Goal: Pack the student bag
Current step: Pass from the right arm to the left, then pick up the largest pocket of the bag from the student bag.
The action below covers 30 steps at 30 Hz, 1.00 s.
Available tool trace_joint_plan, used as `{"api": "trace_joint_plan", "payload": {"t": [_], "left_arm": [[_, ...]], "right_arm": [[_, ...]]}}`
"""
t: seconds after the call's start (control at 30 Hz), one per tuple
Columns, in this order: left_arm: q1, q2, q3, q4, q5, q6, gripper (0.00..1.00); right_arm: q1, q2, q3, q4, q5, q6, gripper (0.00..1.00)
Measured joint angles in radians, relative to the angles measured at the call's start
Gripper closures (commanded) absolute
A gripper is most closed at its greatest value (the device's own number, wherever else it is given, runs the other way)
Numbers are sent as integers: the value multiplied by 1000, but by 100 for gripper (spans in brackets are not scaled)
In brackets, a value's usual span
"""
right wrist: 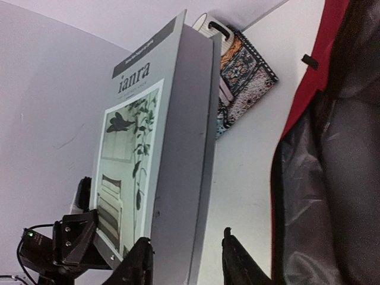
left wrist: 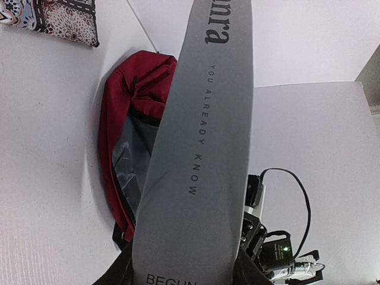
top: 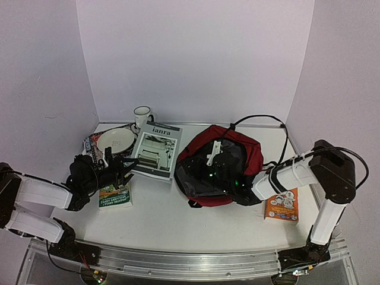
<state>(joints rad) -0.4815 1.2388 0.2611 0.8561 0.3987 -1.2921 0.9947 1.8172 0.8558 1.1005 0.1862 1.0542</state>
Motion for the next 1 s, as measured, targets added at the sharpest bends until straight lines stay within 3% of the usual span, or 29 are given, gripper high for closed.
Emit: {"api": "trace_joint_plan", "payload": {"t": [0.23, 0.5, 0.73, 1.0], "left_arm": [[1, 39, 2, 1, 40, 37, 66], [3, 145, 71, 0, 194, 69, 67], [3, 186, 92, -21, 303, 92, 66], [5, 191, 147, -173, 327, 167, 65]], "right_arm": [[-124, -133, 136, -513, -39, -274, 28], [-236, -141, 399, -1037, -1, -616, 22], [-253, -57, 493, -1249, 52, -902, 18], [-234, 113, 509, -1340, 141, -1179, 19]]}}
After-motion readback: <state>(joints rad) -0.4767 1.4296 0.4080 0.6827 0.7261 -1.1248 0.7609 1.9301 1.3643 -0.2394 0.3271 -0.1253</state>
